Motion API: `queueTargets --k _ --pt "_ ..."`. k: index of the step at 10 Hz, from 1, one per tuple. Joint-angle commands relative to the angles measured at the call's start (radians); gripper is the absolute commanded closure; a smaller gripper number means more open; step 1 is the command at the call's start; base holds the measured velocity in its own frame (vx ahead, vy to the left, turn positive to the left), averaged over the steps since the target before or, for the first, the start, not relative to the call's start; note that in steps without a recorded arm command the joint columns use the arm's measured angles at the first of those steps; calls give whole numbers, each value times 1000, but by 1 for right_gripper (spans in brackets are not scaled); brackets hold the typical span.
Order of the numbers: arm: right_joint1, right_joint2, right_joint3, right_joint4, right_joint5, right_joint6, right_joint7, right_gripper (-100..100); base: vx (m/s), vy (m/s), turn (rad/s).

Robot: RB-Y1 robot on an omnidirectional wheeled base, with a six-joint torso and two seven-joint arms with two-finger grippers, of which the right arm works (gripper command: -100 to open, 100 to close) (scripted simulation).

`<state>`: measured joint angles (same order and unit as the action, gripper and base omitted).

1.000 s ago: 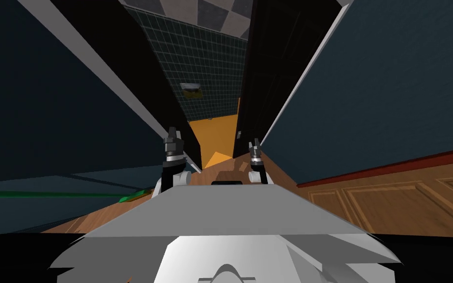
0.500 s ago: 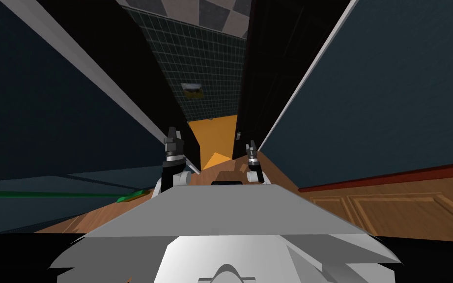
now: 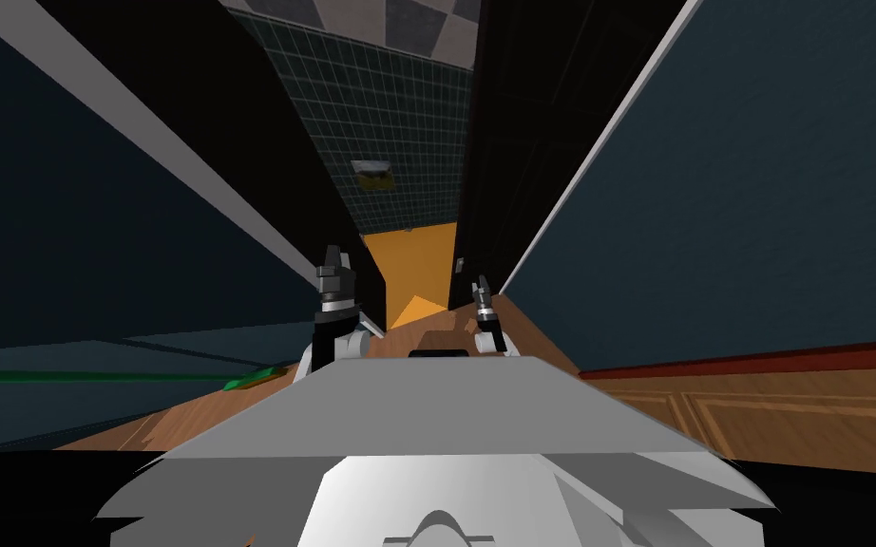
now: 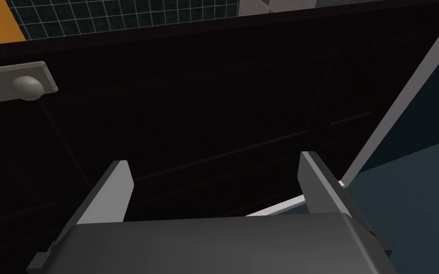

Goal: Push the door open

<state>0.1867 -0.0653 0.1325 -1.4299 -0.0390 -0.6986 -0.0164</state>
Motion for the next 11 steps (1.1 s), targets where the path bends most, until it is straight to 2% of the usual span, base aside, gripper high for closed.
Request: queueTargets --k 1,2,3,5,6,8,9,11 --pt "-20 6 4 49 4 -2 5 -100 48 -53 21" --pt "-33 9 7 82 6 -5 6 -100 65 -91 63" --pt "-33 9 7 84 6 -5 6 -100 47 -80 23" --pt "-59 14 14 146 11 -12 10 -100 60 -66 39" --pt "-59 14 14 153 11 -12 10 -100 66 -52 20" --pt "-84 21 20 213 15 -18 13 -100 69 -82 41" --pt "-84 21 20 219 15 -18 13 -100 46 -69 26" --pt "-109 28 26 284 20 -24 16 -100 55 -64 36"
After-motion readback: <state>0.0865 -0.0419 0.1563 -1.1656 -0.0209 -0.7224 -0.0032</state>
